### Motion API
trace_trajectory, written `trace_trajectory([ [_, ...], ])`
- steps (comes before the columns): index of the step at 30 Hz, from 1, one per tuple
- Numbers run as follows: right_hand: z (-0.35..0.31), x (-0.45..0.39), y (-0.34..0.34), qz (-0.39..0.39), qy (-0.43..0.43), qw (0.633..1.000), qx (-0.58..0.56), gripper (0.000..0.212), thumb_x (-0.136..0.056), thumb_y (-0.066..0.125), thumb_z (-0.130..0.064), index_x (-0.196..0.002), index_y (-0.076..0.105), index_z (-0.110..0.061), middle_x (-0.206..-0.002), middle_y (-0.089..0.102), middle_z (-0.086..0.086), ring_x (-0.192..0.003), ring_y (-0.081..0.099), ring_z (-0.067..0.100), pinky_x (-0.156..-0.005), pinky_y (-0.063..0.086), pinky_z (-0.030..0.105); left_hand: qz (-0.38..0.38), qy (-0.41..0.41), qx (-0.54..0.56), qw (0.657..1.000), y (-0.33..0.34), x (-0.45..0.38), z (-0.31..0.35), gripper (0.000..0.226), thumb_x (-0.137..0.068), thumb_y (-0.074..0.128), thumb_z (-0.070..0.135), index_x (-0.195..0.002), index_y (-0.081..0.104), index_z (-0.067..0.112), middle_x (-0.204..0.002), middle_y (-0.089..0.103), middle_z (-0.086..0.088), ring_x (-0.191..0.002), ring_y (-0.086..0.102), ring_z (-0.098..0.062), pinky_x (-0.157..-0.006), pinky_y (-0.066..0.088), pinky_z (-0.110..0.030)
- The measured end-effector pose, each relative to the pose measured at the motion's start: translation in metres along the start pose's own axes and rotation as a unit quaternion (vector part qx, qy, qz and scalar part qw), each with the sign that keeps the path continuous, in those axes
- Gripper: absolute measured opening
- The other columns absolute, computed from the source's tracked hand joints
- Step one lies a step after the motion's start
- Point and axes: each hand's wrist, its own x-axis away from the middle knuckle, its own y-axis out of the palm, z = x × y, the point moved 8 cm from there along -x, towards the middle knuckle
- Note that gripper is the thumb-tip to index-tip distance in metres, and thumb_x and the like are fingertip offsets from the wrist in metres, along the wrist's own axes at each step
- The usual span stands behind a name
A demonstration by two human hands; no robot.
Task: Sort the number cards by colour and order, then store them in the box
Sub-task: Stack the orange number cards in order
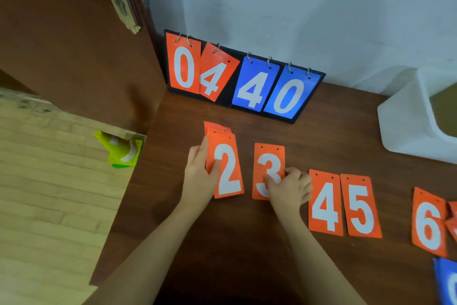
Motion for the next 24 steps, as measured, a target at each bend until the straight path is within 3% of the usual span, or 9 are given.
trace_trajectory([
  [6,-0.006,-0.010,0.000,-0.023,0.022,0.999,-0.031,0.053,-0.078,0.074,-0.027,-0.121,0.046,-0.013,-0.131,0.042,0.011,-0.127,0.035,0.030,-0.106,0.025,0.042,-0.012,-0.011,-0.028,0.999,0.002,0.003,-0.004,0.061,-0.092,0.053,0.026,-0.144,0.023,0.020,-0.138,0.038,-0.006,-0.121,0.047,-0.020,-0.087,0.050,-0.030],
  [8,-0.007,-0.007,-0.003,-0.016,-0.005,0.996,-0.091,0.035,-0.084,0.068,-0.018,-0.112,0.047,-0.017,-0.121,0.054,0.008,-0.121,0.046,0.027,-0.105,0.029,0.041,-0.010,-0.008,-0.033,0.999,0.002,0.004,-0.005,0.060,-0.092,0.053,0.027,-0.144,0.025,0.021,-0.138,0.038,-0.006,-0.120,0.048,-0.020,-0.087,0.049,-0.029],
  [10,-0.010,0.001,-0.007,-0.024,-0.044,0.982,-0.180,0.024,-0.089,0.061,-0.013,-0.103,0.045,-0.023,-0.113,0.058,0.004,-0.115,0.053,0.025,-0.096,0.042,0.038,-0.011,-0.005,-0.034,0.999,0.002,0.006,-0.005,0.059,-0.092,0.052,0.027,-0.144,0.025,0.020,-0.138,0.039,-0.006,-0.120,0.048,-0.020,-0.087,0.048,-0.028],
  [14,-0.018,0.019,-0.035,0.000,-0.115,0.952,-0.285,0.020,-0.089,0.061,-0.015,-0.103,0.048,-0.022,-0.105,0.058,-0.004,-0.103,0.058,0.012,-0.076,0.048,0.018,-0.017,-0.024,-0.018,0.999,0.007,0.009,-0.007,0.058,-0.092,0.051,0.026,-0.144,0.025,0.021,-0.137,0.039,-0.006,-0.120,0.048,-0.020,-0.087,0.051,-0.031],
  [17,-0.020,0.029,-0.040,-0.025,-0.105,0.931,-0.350,0.019,-0.088,0.063,-0.017,-0.103,0.052,-0.021,-0.101,0.060,-0.007,-0.097,0.060,0.009,-0.077,0.053,0.022,-0.029,-0.012,0.031,0.999,0.015,0.013,0.009,0.055,-0.092,0.051,0.028,-0.142,0.029,0.025,-0.132,0.041,0.000,-0.114,0.052,-0.016,-0.085,0.053,-0.030],
  [22,-0.016,0.035,-0.040,-0.048,-0.116,0.933,-0.337,0.020,-0.088,0.062,-0.020,-0.106,0.054,-0.021,-0.102,0.060,-0.008,-0.095,0.059,0.006,-0.072,0.048,0.013,-0.062,0.054,0.085,0.993,0.038,0.029,0.054,0.051,-0.094,0.047,0.027,-0.142,0.029,0.025,-0.116,0.038,0.011,-0.102,0.050,-0.005,-0.078,0.045,-0.011],
  [24,-0.007,0.028,-0.042,-0.052,-0.127,0.942,-0.307,0.021,-0.090,0.060,-0.024,-0.110,0.056,-0.020,-0.107,0.060,-0.007,-0.098,0.058,0.007,-0.076,0.047,0.013,-0.060,0.044,0.094,0.993,0.050,0.033,0.061,0.053,-0.094,0.049,0.027,-0.143,0.028,0.024,-0.118,0.037,0.011,-0.103,0.049,-0.004,-0.079,0.044,-0.012],
])
